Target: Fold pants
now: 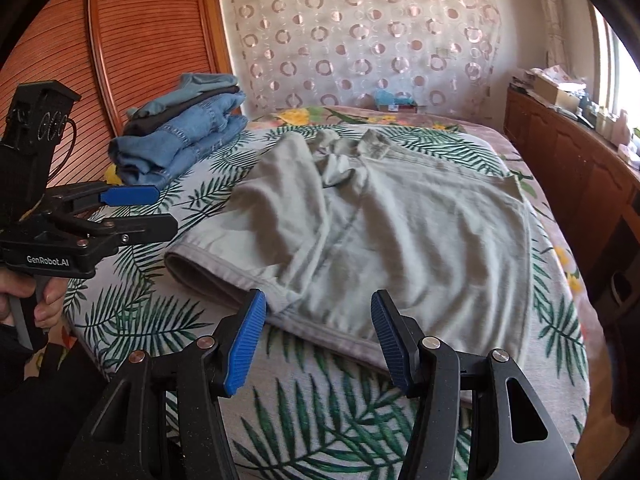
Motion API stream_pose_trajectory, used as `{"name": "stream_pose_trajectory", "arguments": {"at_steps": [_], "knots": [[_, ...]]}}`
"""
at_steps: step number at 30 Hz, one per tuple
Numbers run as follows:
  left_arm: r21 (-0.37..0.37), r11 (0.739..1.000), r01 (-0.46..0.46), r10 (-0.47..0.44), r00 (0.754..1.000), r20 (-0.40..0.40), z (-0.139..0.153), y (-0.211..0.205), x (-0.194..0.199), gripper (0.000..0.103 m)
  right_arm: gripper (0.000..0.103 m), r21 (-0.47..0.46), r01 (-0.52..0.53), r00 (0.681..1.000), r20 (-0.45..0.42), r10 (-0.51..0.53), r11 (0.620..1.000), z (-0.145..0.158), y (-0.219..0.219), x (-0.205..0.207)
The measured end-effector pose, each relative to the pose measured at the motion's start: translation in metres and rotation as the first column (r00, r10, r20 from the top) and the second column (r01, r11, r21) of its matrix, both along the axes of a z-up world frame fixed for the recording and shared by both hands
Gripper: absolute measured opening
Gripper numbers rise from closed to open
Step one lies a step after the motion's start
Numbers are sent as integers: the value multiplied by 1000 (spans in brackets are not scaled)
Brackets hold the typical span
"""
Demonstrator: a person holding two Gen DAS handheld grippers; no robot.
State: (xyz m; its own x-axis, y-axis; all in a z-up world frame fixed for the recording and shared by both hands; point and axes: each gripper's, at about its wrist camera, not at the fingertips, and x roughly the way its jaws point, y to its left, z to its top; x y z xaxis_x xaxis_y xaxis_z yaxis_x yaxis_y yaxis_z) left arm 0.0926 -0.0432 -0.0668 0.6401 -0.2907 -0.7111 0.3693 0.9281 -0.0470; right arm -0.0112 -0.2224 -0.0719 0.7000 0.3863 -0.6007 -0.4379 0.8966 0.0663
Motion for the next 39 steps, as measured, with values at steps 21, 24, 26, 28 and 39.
{"name": "stream_pose_trajectory", "arguments": {"at_steps": [21,24,26,28,39], "knots": [[-13,1000,-8,8,1000,-2,-9,5,-9,79,8,27,-43,999,28,42,999,5,-7,15],[-13,1000,1,-1,1000,2,-7,1,-10,79,8,38,-24,999,50,22,999,11,-21,9],[-8,1000,11,-11,1000,4,-7,-3,-10,79,8,39,-13,998,59,11,999,14,-30,7],[-3,1000,18,-18,1000,5,-6,-6,-9,79,8,35,0,998,64,-2,999,14,-35,2],[13,997,77,-77,997,19,1,-35,-1,79,8,13,79,994,75,-80,997,18,-47,-18]]}}
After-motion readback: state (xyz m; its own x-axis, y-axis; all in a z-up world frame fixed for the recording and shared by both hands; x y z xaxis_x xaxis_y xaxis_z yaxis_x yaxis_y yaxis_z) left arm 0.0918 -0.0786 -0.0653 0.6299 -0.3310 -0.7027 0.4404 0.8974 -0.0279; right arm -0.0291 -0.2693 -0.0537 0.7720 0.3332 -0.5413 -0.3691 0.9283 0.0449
